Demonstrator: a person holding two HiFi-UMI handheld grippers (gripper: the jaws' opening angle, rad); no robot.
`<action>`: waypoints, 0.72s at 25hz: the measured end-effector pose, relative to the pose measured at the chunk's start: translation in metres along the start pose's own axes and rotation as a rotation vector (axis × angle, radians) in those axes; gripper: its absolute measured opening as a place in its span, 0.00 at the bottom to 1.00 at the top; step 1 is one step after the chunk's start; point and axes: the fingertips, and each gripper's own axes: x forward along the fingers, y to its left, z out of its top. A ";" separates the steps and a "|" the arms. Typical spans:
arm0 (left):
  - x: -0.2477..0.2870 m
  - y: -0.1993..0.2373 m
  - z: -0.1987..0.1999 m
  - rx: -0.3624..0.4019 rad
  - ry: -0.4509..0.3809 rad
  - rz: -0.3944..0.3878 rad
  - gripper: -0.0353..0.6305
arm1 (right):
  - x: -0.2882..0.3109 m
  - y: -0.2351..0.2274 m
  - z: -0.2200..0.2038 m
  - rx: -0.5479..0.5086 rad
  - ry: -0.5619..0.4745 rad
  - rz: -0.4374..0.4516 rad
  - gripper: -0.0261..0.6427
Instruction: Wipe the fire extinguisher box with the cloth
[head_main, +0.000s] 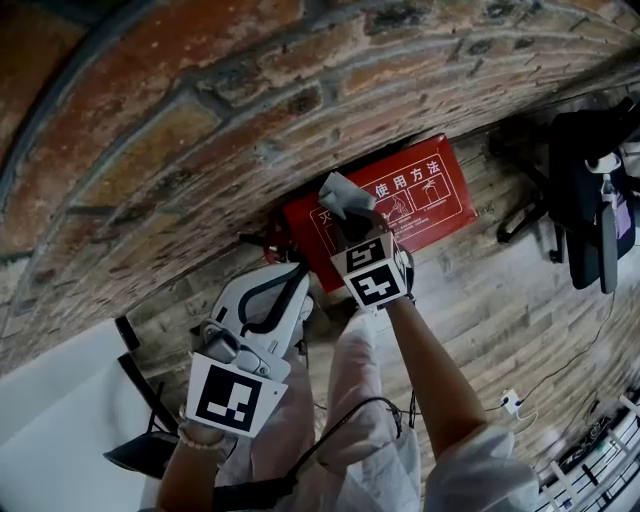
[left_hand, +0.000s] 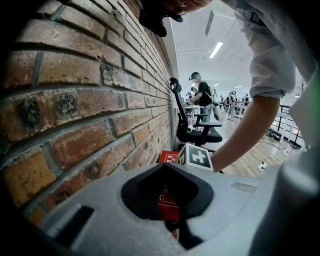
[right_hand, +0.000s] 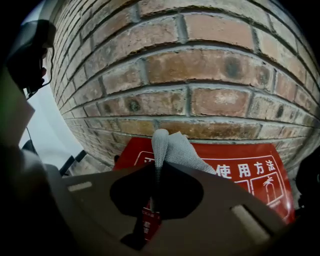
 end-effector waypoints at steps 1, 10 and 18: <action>-0.001 0.000 -0.001 0.000 0.000 0.002 0.05 | 0.002 0.006 0.001 -0.009 0.001 0.011 0.07; -0.009 0.005 -0.009 -0.008 0.008 0.017 0.05 | 0.013 0.053 0.004 -0.088 0.014 0.093 0.07; -0.014 0.006 -0.012 -0.017 0.008 0.021 0.05 | 0.016 0.076 0.003 -0.099 0.012 0.127 0.07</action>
